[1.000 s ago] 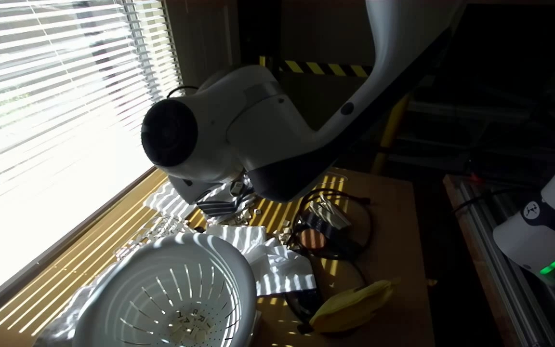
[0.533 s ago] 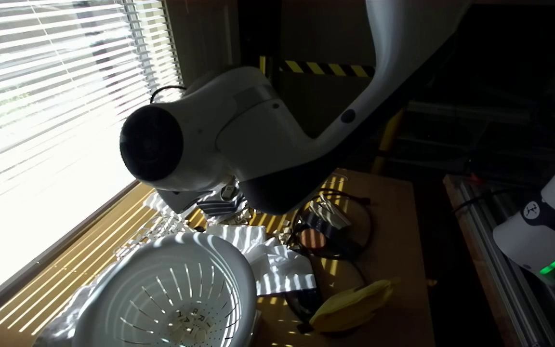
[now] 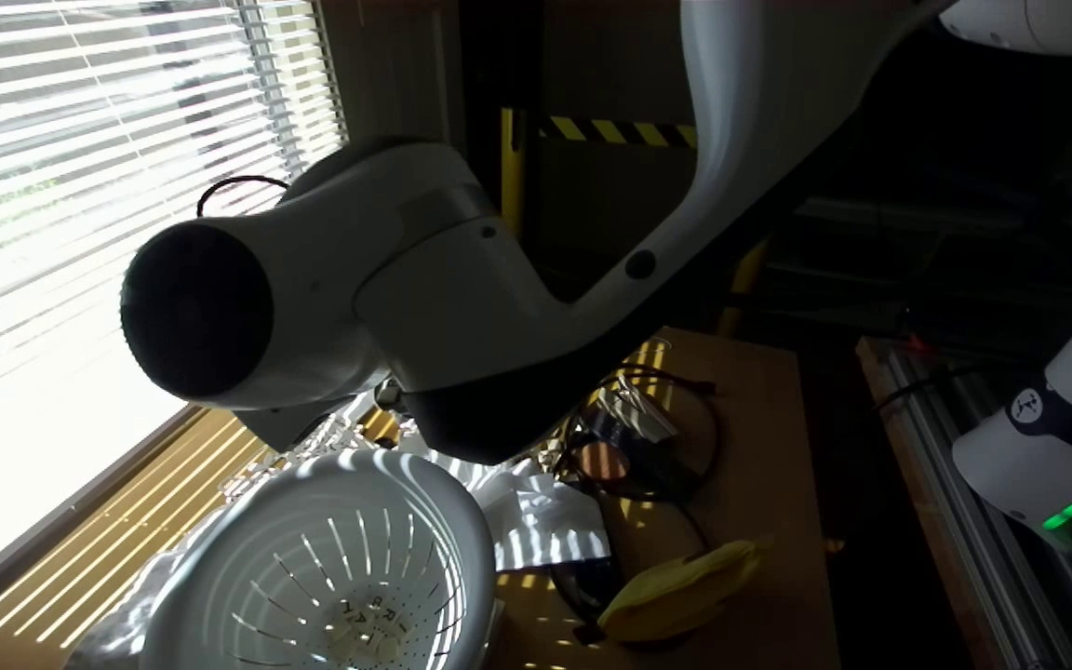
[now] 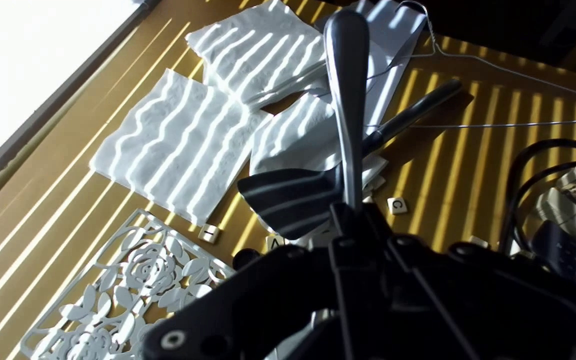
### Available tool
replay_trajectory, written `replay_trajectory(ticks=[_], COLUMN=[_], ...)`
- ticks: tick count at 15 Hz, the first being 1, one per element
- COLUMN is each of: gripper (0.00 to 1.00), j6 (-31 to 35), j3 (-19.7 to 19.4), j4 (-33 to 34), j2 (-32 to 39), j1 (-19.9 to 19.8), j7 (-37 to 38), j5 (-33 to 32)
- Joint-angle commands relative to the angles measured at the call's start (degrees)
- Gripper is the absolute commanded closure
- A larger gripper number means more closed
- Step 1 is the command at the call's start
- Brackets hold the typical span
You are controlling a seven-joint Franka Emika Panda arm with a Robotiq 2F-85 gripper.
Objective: Use the silver spoon to place some tiles in the colander.
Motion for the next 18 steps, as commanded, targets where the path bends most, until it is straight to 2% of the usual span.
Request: replay_trajectory(ticks=[1,7,11,14,18], gripper=[0.98,0.98,0.98,0.98,0.98], j6=[-1.0,-1.26,-1.45,-3.01,-8.85], j3=[-0.14,-1.23,-3.47,-6.68,-10.74], j4=[8.25,15.6,19.42,22.23,25.05], j2=[5.62,11.16,14.35,16.77,19.71], j1=[2.4,7.53,12.06,15.93,20.09], j7=[-5.35,-10.56,-7.76,-5.41,-3.39], j5=[-2.89,-6.12,-11.37,-15.82,-18.81])
